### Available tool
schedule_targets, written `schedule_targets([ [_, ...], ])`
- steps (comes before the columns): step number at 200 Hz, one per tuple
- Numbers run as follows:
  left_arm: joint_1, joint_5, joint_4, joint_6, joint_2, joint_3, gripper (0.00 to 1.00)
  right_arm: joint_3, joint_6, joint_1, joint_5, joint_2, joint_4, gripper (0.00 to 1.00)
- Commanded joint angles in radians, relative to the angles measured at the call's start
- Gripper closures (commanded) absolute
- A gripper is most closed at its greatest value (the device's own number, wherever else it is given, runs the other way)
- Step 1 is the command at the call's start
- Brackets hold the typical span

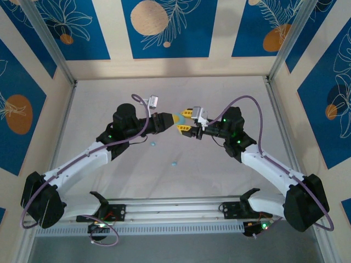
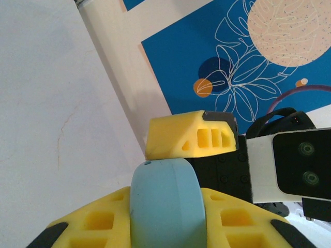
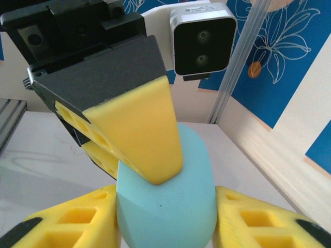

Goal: Insert the wireless bluetooth earbuds into the charging case

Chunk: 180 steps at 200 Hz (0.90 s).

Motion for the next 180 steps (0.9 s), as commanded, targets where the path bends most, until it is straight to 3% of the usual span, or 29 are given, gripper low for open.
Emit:
schedule_targets([
  [1,-0.005,0.036,0.072,-0.001,-0.02,-0.008,0.77,0.038,0.044,-0.01,-0.021,-0.002,-0.026,0.64],
  [35,-0.005,0.003,0.195,0.095,-0.056,-0.071,0.41,0.08,0.096,-0.03,-0.123,-0.01,-0.126,0.7],
  [45,-0.004,-0.025,0.205,0.176,-0.084,-0.097,0.36,0.101,0.112,-0.041,-0.164,-0.009,-0.171,0.7],
  [62,-0.005,-0.017,0.165,0.42,-0.136,-0.121,0.29,0.144,0.131,-0.067,-0.27,0.001,-0.264,0.7],
  [79,-0.004,0.052,-0.004,0.774,-0.186,-0.107,0.22,0.194,0.133,-0.09,-0.377,0.018,-0.359,0.7],
  [99,-0.004,0.067,-0.136,1.008,-0.222,-0.092,0.21,0.24,0.124,-0.102,-0.468,0.036,-0.436,0.7],
  [116,-0.003,0.112,-0.165,1.086,-0.227,-0.083,0.21,0.255,0.122,-0.101,-0.5,0.04,-0.45,0.7],
  [180,-0.004,0.125,-0.022,1.048,-0.213,-0.114,0.28,0.287,0.068,-0.066,-0.513,0.06,-0.499,0.7],
])
